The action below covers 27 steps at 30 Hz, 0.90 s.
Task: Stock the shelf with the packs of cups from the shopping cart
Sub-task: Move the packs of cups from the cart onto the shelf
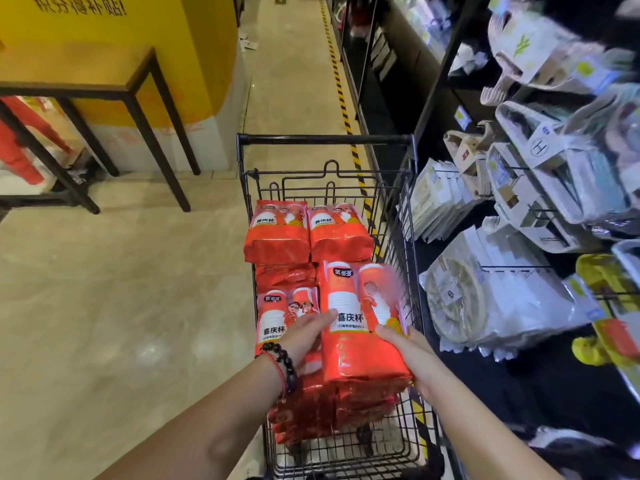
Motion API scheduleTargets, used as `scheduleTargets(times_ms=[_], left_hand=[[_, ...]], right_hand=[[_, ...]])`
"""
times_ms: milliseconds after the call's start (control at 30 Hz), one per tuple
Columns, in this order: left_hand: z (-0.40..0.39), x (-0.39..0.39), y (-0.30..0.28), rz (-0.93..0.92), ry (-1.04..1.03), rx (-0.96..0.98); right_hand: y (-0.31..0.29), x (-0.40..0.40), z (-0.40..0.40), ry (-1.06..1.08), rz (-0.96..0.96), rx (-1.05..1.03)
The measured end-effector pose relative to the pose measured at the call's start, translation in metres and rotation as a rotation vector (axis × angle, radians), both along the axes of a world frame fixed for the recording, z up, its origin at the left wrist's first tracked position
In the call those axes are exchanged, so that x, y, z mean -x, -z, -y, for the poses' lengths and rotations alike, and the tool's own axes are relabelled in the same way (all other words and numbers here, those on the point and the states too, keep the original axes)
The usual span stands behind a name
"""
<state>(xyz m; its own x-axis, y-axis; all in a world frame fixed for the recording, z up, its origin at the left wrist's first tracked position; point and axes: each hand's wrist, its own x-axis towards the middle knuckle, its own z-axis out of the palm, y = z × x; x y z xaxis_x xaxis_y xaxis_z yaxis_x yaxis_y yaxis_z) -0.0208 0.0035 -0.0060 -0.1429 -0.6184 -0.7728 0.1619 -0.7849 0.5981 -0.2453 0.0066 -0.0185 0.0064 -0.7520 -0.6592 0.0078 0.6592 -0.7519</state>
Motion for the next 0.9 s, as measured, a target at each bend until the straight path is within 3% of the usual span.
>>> scheduleTargets(times_ms=[100, 233, 400, 500, 600, 700, 800, 900], left_hand=[[0.001, -0.011, 0.0, -0.104, -0.047, 0.095], [-0.006, -0.039, 0.0, -0.073, -0.105, 0.225], [-0.015, -0.082, 0.005, -0.084, -0.222, 0.221], [-0.021, -0.113, 0.009, -0.114, -0.285, 0.19], [-0.027, -0.141, 0.014, -0.135, -0.312, 0.185], [-0.032, -0.163, 0.016, -0.145, -0.322, 0.187], [-0.038, -0.18, 0.015, -0.103, -0.309, 0.201], [-0.042, -0.19, 0.012, -0.064, -0.304, 0.212]], right_hand=[[-0.016, -0.034, -0.002, -0.041, 0.042, 0.111], [-0.022, -0.075, -0.006, -0.062, 0.016, 0.15], [-0.004, -0.104, 0.002, -0.182, -0.022, 0.094], [0.004, -0.119, 0.02, -0.143, -0.021, 0.094], [0.021, -0.125, 0.04, -0.069, -0.177, 0.046], [0.047, -0.129, 0.055, -0.218, -0.405, 0.037], [0.065, -0.134, 0.059, -0.313, -0.407, -0.2], [0.077, -0.139, 0.064, -0.35, -0.272, -0.405]])
